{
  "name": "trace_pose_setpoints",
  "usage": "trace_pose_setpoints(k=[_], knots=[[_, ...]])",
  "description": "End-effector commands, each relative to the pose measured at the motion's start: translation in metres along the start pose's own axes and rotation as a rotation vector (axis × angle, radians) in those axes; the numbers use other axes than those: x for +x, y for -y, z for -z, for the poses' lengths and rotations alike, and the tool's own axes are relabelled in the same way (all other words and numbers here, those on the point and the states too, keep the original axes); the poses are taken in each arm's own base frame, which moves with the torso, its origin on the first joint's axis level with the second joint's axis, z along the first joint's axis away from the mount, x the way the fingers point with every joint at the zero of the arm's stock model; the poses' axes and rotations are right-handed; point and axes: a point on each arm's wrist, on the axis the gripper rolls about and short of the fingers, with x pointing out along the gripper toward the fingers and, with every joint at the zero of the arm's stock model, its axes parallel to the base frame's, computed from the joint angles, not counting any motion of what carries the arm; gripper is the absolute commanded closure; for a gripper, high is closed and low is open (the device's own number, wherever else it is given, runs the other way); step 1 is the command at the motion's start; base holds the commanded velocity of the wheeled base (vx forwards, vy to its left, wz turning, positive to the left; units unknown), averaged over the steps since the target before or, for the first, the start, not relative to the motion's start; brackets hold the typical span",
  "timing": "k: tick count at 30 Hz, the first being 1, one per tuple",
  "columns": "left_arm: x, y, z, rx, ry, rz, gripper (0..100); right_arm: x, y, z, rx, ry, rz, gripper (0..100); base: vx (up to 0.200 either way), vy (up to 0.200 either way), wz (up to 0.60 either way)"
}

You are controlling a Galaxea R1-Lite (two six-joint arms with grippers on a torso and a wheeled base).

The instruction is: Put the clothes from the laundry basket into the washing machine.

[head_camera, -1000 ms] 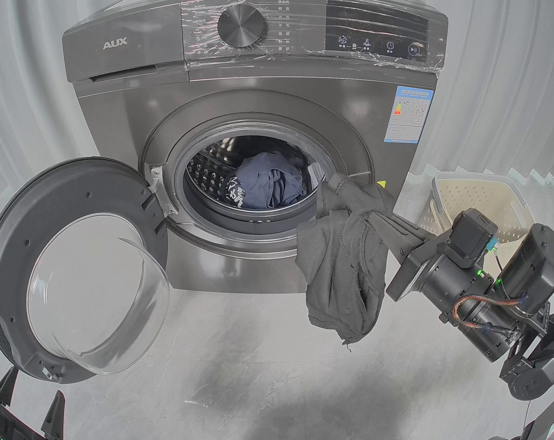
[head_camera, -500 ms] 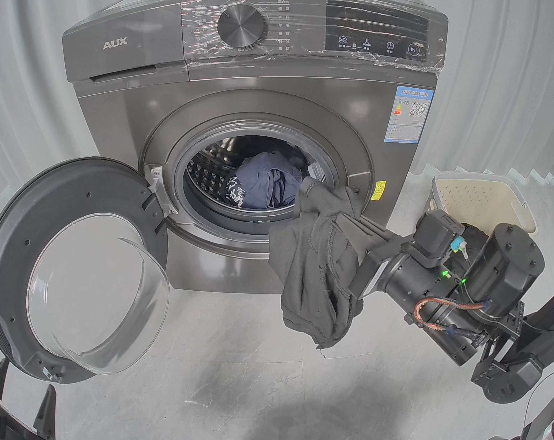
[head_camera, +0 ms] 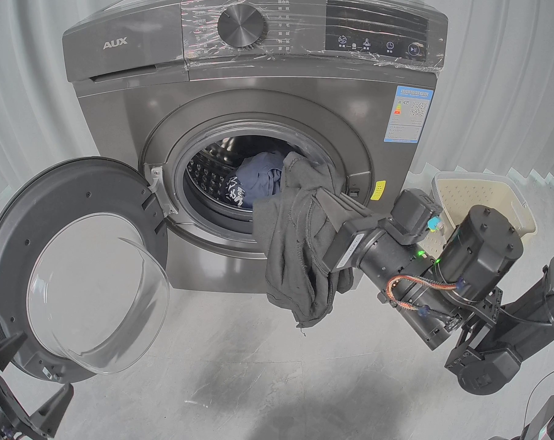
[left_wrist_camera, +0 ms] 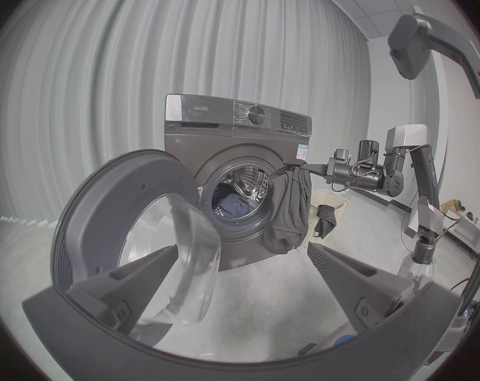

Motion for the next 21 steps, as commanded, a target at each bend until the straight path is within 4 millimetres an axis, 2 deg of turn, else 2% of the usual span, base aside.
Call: trace_pose_setpoints(k=[1, 2, 5, 10, 13, 14, 18, 20, 21], knots=[[0.059, -0.021, -0.025, -0.022, -0.107, 0.106, 0, 0.012, -0.004, 0.005, 0.026, 0.016, -0.009, 100, 0.0, 0.0, 0.0], [0.078, -0.026, -0.028, -0.024, -0.109, 0.129, 0, 0.013, -0.005, 0.007, 0.025, 0.011, -0.011, 100, 0.0, 0.0, 0.0], [0.102, -0.027, -0.028, -0.024, -0.12, 0.191, 0, 0.014, -0.006, 0.012, 0.022, -0.003, -0.016, 100, 0.0, 0.0, 0.0], [0.138, -0.014, -0.027, -0.044, -0.19, 0.267, 0, 0.022, -0.01, 0.005, 0.031, 0.037, -0.027, 100, 0.0, 0.0, 0.0], [0.148, -0.01, -0.026, -0.051, -0.21, 0.292, 0, 0.026, -0.01, 0.006, 0.032, 0.045, -0.025, 100, 0.0, 0.0, 0.0], [0.163, -0.006, -0.024, -0.054, -0.231, 0.322, 0, 0.03, -0.009, 0.008, 0.032, 0.057, -0.022, 100, 0.0, 0.0, 0.0], [0.192, -0.002, -0.017, -0.055, -0.254, 0.347, 0, 0.031, -0.008, 0.009, 0.028, 0.061, -0.021, 100, 0.0, 0.0, 0.0], [0.198, -0.002, -0.016, -0.055, -0.254, 0.347, 0, 0.031, -0.008, 0.008, 0.027, 0.063, -0.021, 100, 0.0, 0.0, 0.0], [0.212, -0.001, -0.012, -0.055, -0.25, 0.354, 0, 0.031, -0.008, 0.008, 0.026, 0.067, -0.019, 100, 0.0, 0.0, 0.0]])
